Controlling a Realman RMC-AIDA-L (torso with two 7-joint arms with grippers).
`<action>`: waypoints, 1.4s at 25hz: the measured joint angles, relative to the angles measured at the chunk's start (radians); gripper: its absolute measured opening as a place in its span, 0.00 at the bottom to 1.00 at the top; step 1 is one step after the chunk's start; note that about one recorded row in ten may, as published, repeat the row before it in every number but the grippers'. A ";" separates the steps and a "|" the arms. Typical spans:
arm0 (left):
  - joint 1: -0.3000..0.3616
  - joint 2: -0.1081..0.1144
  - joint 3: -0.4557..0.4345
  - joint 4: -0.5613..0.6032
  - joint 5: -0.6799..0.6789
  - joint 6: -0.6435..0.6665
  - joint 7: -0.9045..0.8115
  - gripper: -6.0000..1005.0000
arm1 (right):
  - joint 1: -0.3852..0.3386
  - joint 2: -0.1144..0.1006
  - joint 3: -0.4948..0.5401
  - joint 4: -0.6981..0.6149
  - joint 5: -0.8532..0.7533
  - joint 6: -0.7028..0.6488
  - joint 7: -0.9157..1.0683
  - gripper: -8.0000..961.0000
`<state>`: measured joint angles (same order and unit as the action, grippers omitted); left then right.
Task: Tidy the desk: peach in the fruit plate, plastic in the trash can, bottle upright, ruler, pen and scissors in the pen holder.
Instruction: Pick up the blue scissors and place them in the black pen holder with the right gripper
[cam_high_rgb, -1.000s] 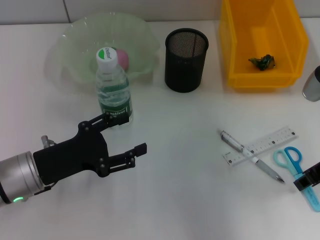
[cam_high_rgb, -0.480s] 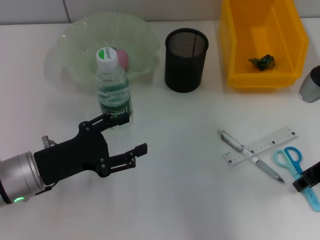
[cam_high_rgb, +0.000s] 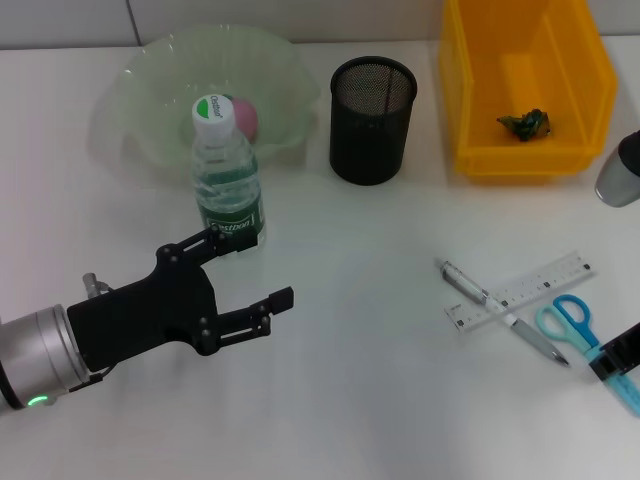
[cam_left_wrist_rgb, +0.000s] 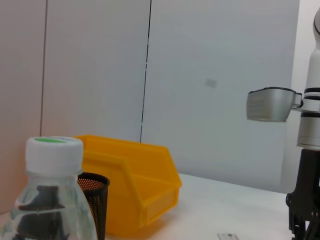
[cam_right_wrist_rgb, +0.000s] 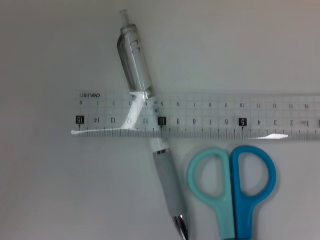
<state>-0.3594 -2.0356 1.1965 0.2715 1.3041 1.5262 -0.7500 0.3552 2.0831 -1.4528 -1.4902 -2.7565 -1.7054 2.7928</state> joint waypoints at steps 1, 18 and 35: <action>0.000 0.000 0.000 0.000 0.000 0.000 0.000 0.83 | 0.000 0.000 0.000 0.000 0.000 0.000 0.000 0.24; 0.000 0.000 0.000 0.000 -0.003 0.008 0.000 0.83 | -0.105 -0.001 0.455 -0.188 0.317 -0.018 -0.225 0.21; -0.007 -0.021 0.001 0.000 0.003 0.009 0.000 0.83 | 0.218 -0.008 0.883 1.067 1.251 0.274 -1.459 0.24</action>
<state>-0.3667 -2.0565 1.1977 0.2715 1.3070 1.5353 -0.7501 0.5729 2.0754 -0.5700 -0.4230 -1.5057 -1.4314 1.3339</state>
